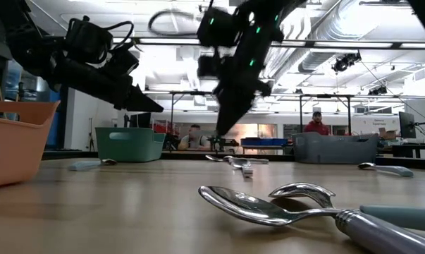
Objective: Sort silverware by color (type)
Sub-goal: Put the light blue spoon into the black bin
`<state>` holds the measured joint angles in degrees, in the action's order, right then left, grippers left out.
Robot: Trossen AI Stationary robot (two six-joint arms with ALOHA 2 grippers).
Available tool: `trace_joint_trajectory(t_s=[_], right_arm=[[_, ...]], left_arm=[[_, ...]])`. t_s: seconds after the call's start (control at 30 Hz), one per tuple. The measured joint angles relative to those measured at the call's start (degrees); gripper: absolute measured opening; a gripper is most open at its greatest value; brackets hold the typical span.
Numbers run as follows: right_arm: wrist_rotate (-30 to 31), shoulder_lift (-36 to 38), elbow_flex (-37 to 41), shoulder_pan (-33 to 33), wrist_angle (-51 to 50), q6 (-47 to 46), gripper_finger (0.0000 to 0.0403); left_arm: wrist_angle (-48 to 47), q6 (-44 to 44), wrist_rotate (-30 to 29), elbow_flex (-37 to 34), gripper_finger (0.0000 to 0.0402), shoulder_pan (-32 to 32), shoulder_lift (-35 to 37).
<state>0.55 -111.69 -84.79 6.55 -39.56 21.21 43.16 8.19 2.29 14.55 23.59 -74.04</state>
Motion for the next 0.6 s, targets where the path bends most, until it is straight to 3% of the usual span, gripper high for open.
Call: trace_joint_trajectory(t_s=[0.17,0.3,0.6], right_arm=[[8.01,8.93,2.31,2.66,-4.82,-1.46,0.0015],[11.31,17.93,8.97,8.11,-5.02,-1.76,0.0015],[12.97,33.31,26.97,33.26,3.70,0.27,0.0014]], left_arm=[[-0.02,0.00,0.01,0.00,0.0001,0.00,0.00],[-0.36,0.26,0.01,0.00,0.0000,0.00,-0.04],[-0.22,0.46,0.01,0.00,0.0000,0.00,-0.04]])
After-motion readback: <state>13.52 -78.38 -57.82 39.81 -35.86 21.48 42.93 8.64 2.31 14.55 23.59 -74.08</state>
